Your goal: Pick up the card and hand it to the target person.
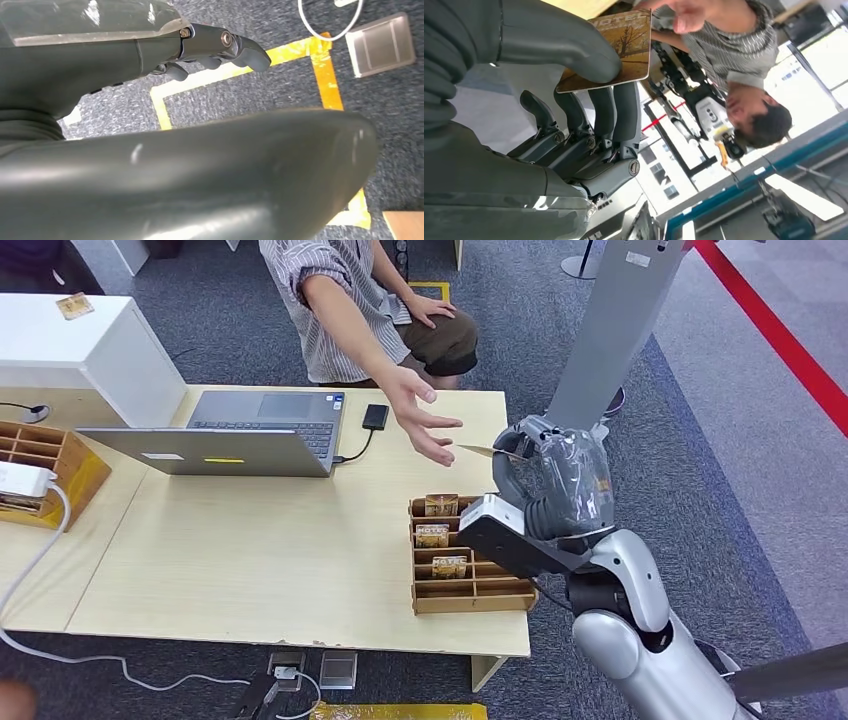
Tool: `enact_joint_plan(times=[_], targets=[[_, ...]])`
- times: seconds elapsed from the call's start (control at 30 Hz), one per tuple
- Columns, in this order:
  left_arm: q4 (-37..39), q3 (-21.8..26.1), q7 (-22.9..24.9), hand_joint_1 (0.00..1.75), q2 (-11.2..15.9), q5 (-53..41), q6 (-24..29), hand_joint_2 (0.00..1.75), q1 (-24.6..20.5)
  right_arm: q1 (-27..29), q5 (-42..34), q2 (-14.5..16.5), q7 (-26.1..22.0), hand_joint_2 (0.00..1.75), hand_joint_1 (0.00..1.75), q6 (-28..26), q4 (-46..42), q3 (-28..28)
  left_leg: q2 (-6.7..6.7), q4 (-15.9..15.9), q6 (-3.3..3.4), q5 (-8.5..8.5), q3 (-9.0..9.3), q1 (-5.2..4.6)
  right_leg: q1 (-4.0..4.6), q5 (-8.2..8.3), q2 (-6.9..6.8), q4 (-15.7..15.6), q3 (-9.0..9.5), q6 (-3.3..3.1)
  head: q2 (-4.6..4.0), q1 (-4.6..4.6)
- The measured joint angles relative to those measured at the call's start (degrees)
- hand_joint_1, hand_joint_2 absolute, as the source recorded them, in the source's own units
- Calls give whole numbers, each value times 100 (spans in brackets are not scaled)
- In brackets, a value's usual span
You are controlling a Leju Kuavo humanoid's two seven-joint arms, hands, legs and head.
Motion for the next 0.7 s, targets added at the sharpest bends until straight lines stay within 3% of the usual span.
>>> enact_joint_plan(times=[0.17, 0.27, 0.7], targets=[[0, -56, -13, 0, -37, -14, -34, 0, -51, -35, 65, 320, -591, 175, 150, -1163, 764, 10, 0, 0, 0, 0, -1, 0, 0, 0, 0, 0, 0, 0, 0, 2], [0, -86, -32, 0, -56, -13, -35, 0, -50, -42, -20, 474, -793, 175, 150, -1513, 1173, 15, 0, 0, 0, 0, -2, 0, 0, 0, 0, 0, -1, 0, 0, 1], [0, -134, -193, 0, -62, 14, 69, 0, 19, -44, 45, 756, -735, 175, 150, -1624, 1921, 76, 0, 0, 0, 0, -3, 0, 0, 0, 0, 0, -3, 0, 0, 0]])
